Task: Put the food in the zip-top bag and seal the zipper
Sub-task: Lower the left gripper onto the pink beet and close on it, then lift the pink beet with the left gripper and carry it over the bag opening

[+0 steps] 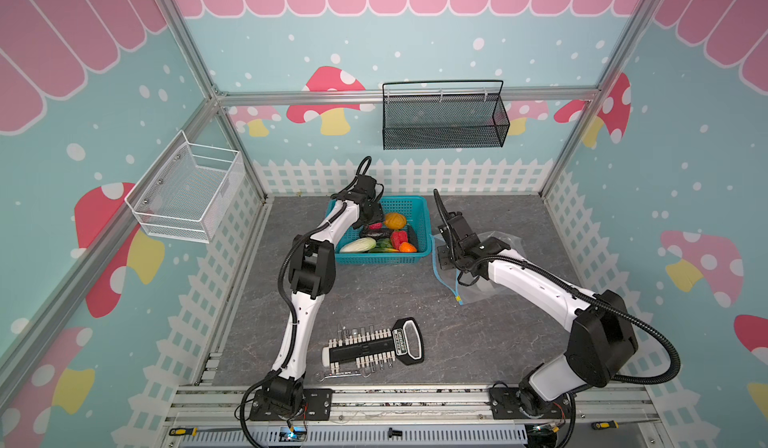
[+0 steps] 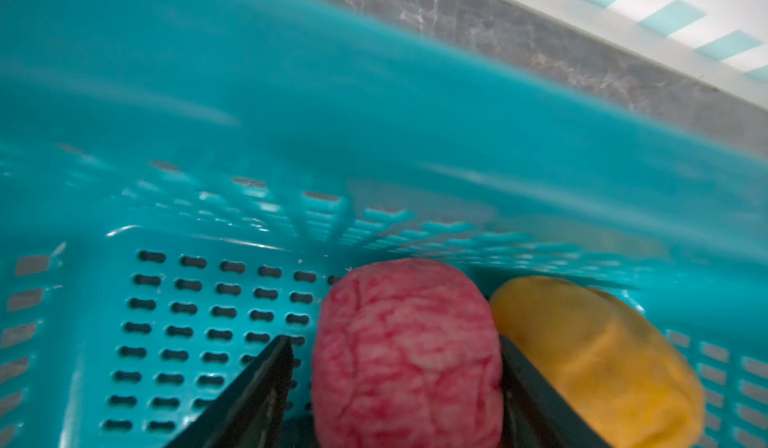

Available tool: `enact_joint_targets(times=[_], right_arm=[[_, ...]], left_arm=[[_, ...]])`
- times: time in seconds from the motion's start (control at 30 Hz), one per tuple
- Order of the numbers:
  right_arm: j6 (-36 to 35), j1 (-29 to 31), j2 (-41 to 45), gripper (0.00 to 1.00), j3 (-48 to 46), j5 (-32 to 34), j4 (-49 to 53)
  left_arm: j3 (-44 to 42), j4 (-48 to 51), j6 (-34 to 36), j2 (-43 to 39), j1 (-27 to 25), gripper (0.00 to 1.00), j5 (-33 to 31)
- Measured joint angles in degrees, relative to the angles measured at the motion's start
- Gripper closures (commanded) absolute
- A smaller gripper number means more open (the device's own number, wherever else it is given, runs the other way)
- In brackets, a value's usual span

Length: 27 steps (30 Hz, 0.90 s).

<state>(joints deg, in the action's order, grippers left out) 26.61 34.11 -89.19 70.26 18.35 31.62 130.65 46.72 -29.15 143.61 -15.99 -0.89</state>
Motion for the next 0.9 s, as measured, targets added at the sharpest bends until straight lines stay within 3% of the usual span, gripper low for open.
enact_joint_targets(times=[0.57,0.9], right_arm=[[0.0,0.0,0.0,1.0,0.0,-0.7,-0.2],[0.4,-0.2,0.2,1.0,0.0,-3.7,-1.5]], left_arm=[[-1.1,0.4,0.0,-1.0,0.9,0.5,1.0],[-16.7,-2.4,-0.6,-16.8,0.7,0.54,4.2]])
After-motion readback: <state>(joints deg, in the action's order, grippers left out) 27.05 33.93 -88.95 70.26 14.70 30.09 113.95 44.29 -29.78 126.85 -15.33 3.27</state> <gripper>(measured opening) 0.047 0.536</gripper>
